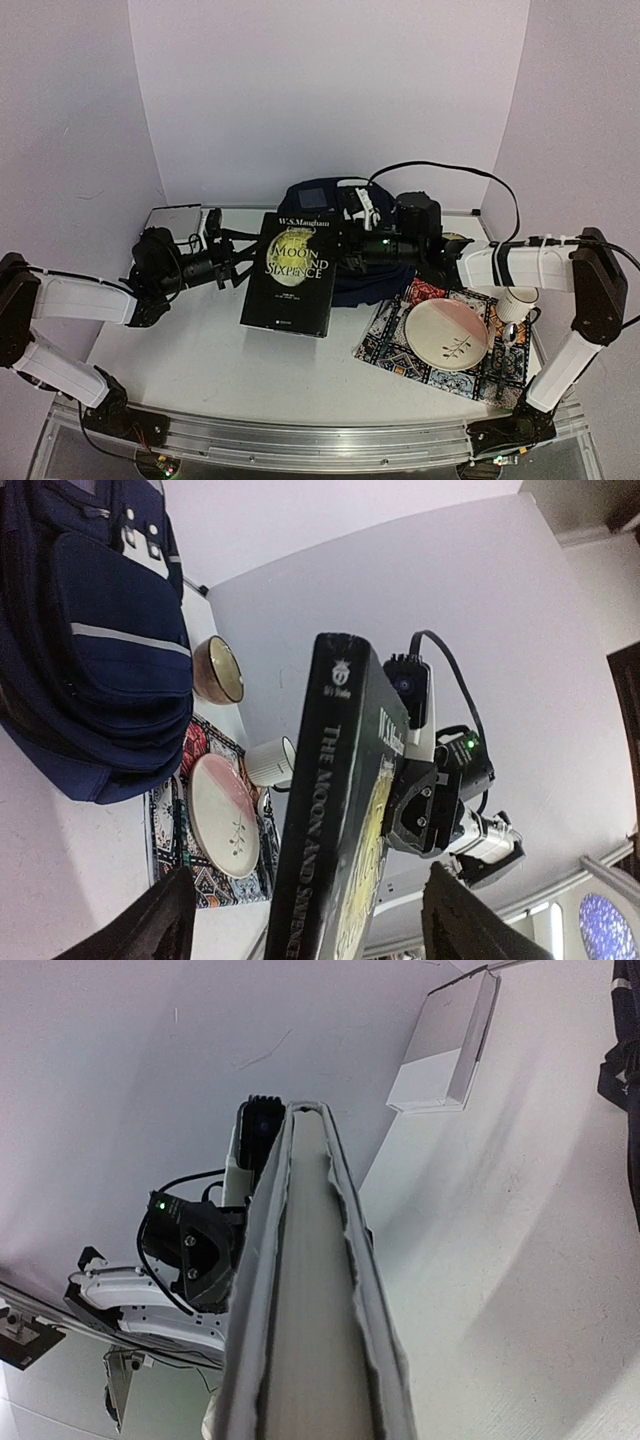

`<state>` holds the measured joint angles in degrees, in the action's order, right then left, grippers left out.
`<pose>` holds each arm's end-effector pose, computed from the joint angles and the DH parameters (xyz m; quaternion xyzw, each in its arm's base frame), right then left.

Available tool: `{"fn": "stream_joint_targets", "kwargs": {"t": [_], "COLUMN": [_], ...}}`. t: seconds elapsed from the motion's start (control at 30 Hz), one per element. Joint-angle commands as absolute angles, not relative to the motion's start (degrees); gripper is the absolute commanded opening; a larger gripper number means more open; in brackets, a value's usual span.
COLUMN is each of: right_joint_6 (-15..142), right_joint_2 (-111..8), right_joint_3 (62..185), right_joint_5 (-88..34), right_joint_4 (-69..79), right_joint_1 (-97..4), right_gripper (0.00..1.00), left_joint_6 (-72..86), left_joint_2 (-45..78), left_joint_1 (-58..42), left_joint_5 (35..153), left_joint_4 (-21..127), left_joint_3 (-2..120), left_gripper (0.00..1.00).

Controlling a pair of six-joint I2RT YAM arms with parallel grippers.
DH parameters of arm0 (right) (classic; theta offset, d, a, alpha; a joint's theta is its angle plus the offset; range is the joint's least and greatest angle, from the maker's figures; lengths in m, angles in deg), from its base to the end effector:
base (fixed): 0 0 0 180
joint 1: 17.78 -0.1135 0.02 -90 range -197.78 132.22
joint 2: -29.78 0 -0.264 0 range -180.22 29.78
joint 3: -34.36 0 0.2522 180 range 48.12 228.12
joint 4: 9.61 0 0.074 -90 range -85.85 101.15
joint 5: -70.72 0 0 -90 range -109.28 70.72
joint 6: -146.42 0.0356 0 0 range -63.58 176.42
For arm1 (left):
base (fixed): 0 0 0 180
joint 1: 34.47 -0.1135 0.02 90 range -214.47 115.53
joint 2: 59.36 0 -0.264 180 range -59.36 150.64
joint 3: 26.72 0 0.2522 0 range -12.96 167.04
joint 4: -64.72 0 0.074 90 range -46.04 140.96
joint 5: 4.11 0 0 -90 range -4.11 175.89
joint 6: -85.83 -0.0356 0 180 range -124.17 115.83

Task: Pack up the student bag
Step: Pass from the left arm to the right, then pass from the right arm to the left

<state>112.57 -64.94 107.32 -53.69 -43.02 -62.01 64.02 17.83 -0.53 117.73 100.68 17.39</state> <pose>0.2562 0.2775 0.3040 -0.1654 0.6240 0.6885 0.3306 0.2192 -0.1702 0.2385 -0.0052 0.6918 -0.6608 0.2909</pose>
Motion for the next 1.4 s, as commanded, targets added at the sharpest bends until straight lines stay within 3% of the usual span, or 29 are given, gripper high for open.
{"fn": "stream_joint_targets", "kwargs": {"t": [0.0,0.4,0.73,1.13,1.33,1.37], "right_joint_6": [119.31,127.17,130.13,133.62,132.92,132.18], "right_joint_2": [-62.7,-63.61,-65.09,-65.85,-65.97,-65.68], "right_joint_3": [108.14,105.79,105.6,103.46,102.18,101.59], "right_joint_5": [-48.36,-26.52,-19.99,-17.15,-17.19,-17.2], "right_joint_4": [-56.7,-66.8,-70.44,-72.41,-72.57,-72.31], "right_joint_1": [-61.99,-65.0,-67.87,-69.1,-69.2,-69.2], "right_gripper": [0.0,0.0,0.0,0.0,0.08,0.1], "left_joint_6": [68.14,73.7,74.0,72.51,71.84,71.81], "left_joint_2": [13.85,3.62,7.83,12.46,11.47,10.97], "left_joint_1": [-0.81,1.38,7.82,9.56,9.54,9.5], "left_joint_5": [110.69,103.15,97.93,98.81,97.27,96.3], "left_joint_4": [103.75,103.79,104.61,113.97,115.15,115.13], "left_joint_3": [13.78,6.1,9.17,11.23,10.01,9.45], "left_gripper": [0.82,0.86,0.79,0.41,0.03,0.01]}}
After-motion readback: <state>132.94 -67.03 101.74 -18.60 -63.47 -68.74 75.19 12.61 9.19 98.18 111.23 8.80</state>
